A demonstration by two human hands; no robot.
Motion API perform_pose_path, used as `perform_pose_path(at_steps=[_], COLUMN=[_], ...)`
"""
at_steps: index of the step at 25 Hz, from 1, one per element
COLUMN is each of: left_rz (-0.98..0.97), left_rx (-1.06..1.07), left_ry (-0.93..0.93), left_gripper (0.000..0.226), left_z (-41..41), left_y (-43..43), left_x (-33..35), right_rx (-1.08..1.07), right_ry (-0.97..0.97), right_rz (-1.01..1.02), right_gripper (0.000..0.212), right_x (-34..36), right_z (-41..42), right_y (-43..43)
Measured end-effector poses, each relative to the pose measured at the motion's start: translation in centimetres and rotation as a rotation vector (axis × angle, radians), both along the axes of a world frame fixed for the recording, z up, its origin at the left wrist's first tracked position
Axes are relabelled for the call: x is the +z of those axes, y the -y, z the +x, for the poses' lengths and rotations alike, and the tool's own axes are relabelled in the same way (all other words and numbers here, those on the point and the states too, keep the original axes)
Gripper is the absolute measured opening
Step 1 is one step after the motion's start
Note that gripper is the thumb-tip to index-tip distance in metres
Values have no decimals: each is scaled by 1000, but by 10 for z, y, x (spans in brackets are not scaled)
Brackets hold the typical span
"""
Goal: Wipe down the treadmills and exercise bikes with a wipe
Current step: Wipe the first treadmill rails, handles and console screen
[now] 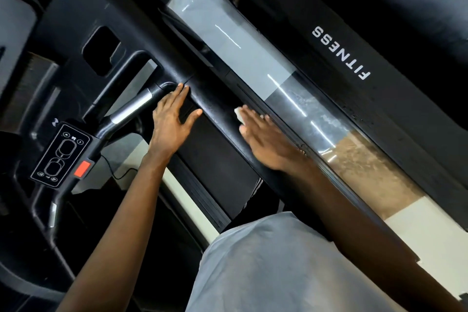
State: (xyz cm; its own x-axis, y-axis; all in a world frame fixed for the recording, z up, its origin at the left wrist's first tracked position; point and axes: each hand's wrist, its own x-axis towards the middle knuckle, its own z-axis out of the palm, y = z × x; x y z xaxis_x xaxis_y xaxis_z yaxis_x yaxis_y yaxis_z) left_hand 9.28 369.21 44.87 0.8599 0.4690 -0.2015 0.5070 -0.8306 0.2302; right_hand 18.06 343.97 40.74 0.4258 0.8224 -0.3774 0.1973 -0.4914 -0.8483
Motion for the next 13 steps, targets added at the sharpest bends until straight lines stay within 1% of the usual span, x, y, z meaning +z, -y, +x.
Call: perform_pose_path(at_steps=[2,4,6,9,13], left_rz=[84,122,134,157,182], left_rx=[35,69,67,82,83], left_ry=[-8,-22,-31,-34,-55], left_gripper=[68,68,68,69,69], left_z=[0,0,-2,-3,-7], left_y=[-8,-13,-15,-22,-39], left_x=[1,1,0,-1,-1], right_rx=[11,40,77,89,40], right_ry=[214,325,409,488,476], right_rz=[-29,-35,-39,-83,-127], right_gripper=[63,71,74,72,71], right_x=[1,3,9,10,7], right_z=[-21,-29,-32,-35,-42], right_y=[5,-13,-41,-50,-14])
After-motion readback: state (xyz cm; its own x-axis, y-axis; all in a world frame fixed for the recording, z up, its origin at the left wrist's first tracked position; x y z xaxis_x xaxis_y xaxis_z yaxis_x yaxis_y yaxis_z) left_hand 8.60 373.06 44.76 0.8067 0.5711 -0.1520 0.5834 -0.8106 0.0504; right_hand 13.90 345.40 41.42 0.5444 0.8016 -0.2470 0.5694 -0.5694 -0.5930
